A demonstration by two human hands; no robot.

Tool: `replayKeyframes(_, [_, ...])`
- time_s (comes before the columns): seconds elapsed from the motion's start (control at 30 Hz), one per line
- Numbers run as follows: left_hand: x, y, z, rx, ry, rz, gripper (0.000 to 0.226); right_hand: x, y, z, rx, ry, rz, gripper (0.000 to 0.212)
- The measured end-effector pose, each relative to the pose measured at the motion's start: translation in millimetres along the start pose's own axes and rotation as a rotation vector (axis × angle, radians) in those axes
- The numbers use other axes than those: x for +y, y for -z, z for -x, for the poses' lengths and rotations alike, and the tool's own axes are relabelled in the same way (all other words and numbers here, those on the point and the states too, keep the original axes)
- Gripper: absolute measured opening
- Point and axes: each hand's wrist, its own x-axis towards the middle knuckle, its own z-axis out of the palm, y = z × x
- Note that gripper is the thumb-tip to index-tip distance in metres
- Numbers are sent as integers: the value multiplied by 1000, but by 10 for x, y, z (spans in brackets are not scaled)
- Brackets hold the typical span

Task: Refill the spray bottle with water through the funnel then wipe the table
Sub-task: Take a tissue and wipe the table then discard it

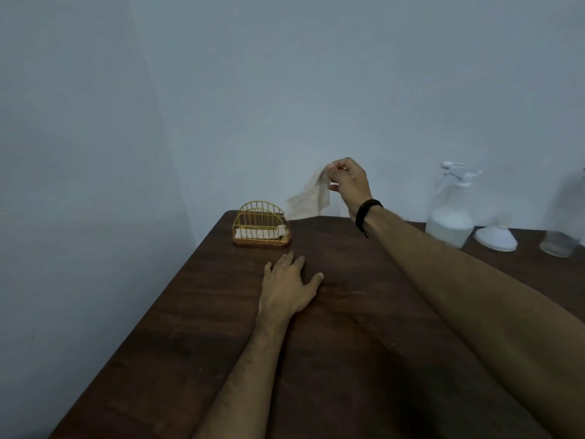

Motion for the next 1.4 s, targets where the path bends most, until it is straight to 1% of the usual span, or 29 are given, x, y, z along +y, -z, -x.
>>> replayKeyframes(0.07, [14, 18, 19, 10, 2, 4, 73, -187, 209, 120, -51, -2, -10, 12])
replayKeyframes(0.17, [59, 72, 93, 39, -8, 26, 72, -419, 505, 367, -128, -54, 57, 11])
replayKeyframes(0.23, [91, 123, 162, 57, -11, 149, 67, -521, 677, 553, -200, -117, 89, 11])
replayKeyframes(0.3, [117, 177, 250, 84, 29, 329, 60, -580, 812, 752, -266, -194, 31, 11])
replayKeyframes(0.37, [122, 208, 343, 119, 74, 446, 56, -565, 945, 929, -236, -278, -84, 11])
replayKeyframes(0.4, [116, 209, 398, 111, 89, 449, 55, -515, 1027, 1003, -191, -316, -83, 11])
replayKeyframes(0.43, [105, 204, 448, 87, 93, 416, 55, -438, 1118, 1069, -147, -349, -1, 11])
replayKeyframes(0.47, [90, 202, 497, 51, 84, 350, 56, -342, 1230, 1131, -121, -373, 193, 10])
replayKeyframes(0.53, [74, 201, 590, -31, 51, 160, 59, -114, 1485, 1250, -140, -380, 725, 8])
replayKeyframes(0.57, [72, 191, 632, -60, 40, 77, 61, -4, 1593, 1329, -134, -375, 907, 18])
replayKeyframes(0.6, [72, 180, 670, -81, 37, 21, 61, 85, 1662, 1430, -110, -354, 1000, 31])
replayKeyframes(0.67, [95, 153, 743, -100, 44, -50, 61, 198, 1689, 1646, -74, -204, 1041, 49])
replayKeyframes(0.7, [116, 127, 781, -103, 47, -81, 61, 239, 1648, 1748, -117, -128, 1024, 53])
replayKeyframes(0.8, [220, 48, 926, -104, 70, -134, 63, 344, 1448, 2056, -399, -93, 1076, 61])
replayKeyframes(0.83, [258, 26, 967, -101, 79, -140, 63, 380, 1390, 2136, -443, -61, 1154, 59])
replayKeyframes(0.87, [287, 8, 1004, -93, 83, -144, 63, 411, 1344, 2206, -446, 6, 1230, 52])
replayKeyframes(0.9, [307, -2, 1032, -81, 82, -149, 64, 419, 1296, 2260, -400, 89, 1270, 41])
replayKeyframes(0.97, [313, -6, 1059, -62, 80, -155, 64, 390, 1214, 2300, -330, 141, 1256, 30])
replayKeyframes(1.03, [311, 10, 1051, -59, 78, -155, 64, 300, 1161, 2275, -366, 55, 1204, 25])
replayKeyframes(1.07, [314, 18, 1047, -59, 78, -153, 64, 248, 1164, 2232, -362, -22, 1086, 20])
replayKeyframes(1.1, [321, 25, 1044, -55, 77, -150, 64, 203, 1183, 2160, -329, -140, 902, 16])
replayKeyframes(1.13, [329, 29, 1045, -50, 76, -148, 64, 126, 1198, 2095, -294, -296, 645, 13])
replayKeyframes(1.2, [341, 32, 1059, -45, 77, -143, 64, 15, 1210, 1958, -197, -573, 52, 10])
replayKeyframes(1.23, [344, 35, 1065, -45, 79, -144, 64, 17, 1203, 1896, -132, -632, -83, 11])
replayKeyframes(1.27, [346, 37, 1067, -46, 82, -144, 64, 56, 1189, 1844, -82, -649, -71, 13])
replayKeyframes(1.3, [347, 41, 1069, -47, 84, -143, 64, 142, 1177, 1802, -57, -603, 125, 15])
replayKeyframes(1.33, [351, 48, 1070, -49, 86, -142, 64, 215, 1162, 1795, -46, -507, 415, 16])
replayKeyframes(1.37, [354, 54, 1073, -51, 88, -141, 64, 290, 1148, 1813, -30, -376, 684, 18])
replayKeyframes(1.4, [355, 59, 1078, -53, 90, -139, 64, 351, 1139, 1845, -29, -245, 874, 21])
